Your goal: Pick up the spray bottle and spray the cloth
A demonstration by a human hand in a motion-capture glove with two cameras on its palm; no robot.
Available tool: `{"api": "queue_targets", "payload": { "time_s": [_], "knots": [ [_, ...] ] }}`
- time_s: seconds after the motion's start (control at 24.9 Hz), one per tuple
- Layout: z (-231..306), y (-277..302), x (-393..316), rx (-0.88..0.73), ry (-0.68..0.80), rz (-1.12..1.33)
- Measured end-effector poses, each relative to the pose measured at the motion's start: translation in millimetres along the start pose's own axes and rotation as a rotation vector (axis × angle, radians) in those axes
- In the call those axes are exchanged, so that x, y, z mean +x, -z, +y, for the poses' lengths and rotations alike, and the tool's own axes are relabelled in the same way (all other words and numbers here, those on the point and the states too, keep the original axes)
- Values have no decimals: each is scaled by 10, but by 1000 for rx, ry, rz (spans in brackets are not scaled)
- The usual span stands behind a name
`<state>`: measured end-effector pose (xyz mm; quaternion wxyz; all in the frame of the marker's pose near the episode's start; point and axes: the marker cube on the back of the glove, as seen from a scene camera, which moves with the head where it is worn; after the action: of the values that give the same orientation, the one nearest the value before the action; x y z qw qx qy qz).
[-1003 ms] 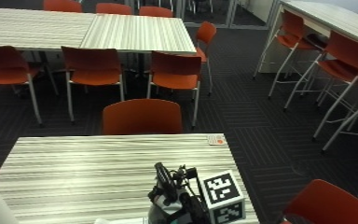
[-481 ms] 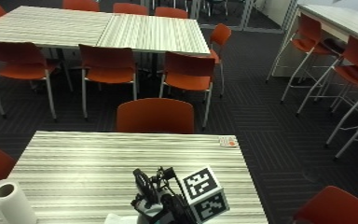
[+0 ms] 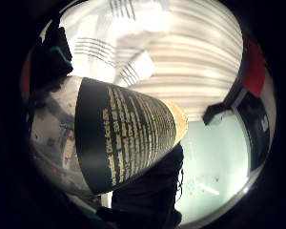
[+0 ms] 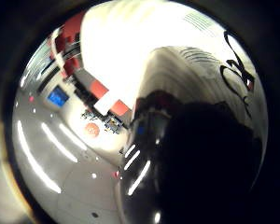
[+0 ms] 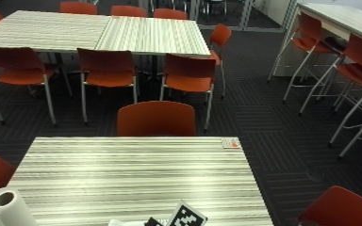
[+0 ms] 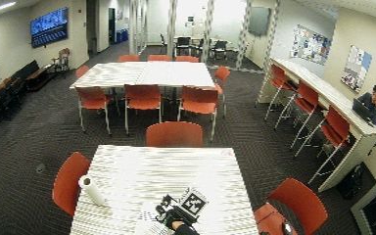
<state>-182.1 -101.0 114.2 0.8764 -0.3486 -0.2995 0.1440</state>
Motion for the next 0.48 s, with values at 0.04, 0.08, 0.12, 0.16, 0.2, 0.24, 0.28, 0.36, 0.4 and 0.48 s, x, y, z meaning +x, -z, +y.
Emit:
{"api": "queue_targets", "payload": {
  "time_s": [0.04,0.08,0.12,0.16,0.2,0.24,0.28,0.36,0.4,0.48],
  "knots": [
    [-34,-68,-5,-47,-43,-8],
    [-62,-149,58,-90,-103,6],
    [-94,-228,147,-123,-171,25],
    [-129,-298,243,-141,-241,45],
    [-162,-359,336,-152,-304,62],
    [-187,-415,420,-164,-357,75],
    [-203,-468,493,-182,-394,84],
    [-218,-559,596,-229,-425,92],
    [-218,-592,624,-251,-426,93],
    [-208,-630,649,-283,-419,92]
  ]
}}
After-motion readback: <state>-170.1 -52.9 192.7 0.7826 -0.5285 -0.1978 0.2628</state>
